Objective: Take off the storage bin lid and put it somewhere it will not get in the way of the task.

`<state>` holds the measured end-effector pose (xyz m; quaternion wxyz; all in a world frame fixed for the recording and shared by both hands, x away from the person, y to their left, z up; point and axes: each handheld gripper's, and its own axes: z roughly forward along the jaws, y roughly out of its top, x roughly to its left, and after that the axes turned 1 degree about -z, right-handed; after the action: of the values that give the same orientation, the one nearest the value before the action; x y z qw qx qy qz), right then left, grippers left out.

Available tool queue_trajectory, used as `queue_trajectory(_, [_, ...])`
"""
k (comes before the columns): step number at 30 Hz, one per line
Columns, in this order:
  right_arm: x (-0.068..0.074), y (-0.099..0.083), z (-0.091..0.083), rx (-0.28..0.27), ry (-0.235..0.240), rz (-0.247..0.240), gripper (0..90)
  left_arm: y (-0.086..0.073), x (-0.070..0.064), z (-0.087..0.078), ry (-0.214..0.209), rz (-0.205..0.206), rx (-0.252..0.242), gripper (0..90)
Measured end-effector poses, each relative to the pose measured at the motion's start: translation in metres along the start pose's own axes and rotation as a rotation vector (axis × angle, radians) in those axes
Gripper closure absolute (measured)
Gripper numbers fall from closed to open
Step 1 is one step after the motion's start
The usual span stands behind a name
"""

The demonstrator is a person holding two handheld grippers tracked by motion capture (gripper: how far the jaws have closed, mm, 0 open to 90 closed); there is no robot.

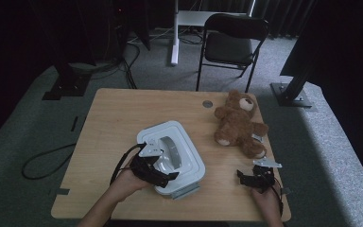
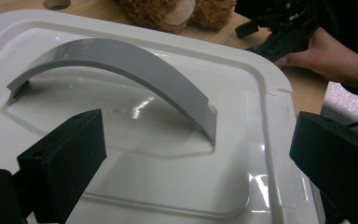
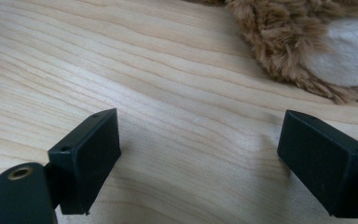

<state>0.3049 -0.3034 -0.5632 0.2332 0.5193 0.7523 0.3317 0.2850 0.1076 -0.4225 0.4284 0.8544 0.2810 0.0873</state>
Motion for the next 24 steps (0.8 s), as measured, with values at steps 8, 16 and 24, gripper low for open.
queue_trajectory(8, [0.000,0.000,0.000,0.000,0.000,0.001,12.1,0.004,0.000,0.010,0.024,-0.009,0.031,7.5])
queue_trajectory(16, [0.000,0.000,0.000,0.001,0.000,0.000,12.2,0.008,0.007,0.016,0.025,-0.071,-0.001,25.2])
queue_trajectory(24, [0.000,0.000,0.000,-0.001,-0.001,0.000,12.2,0.011,0.009,0.023,0.055,-0.089,-0.006,34.7])
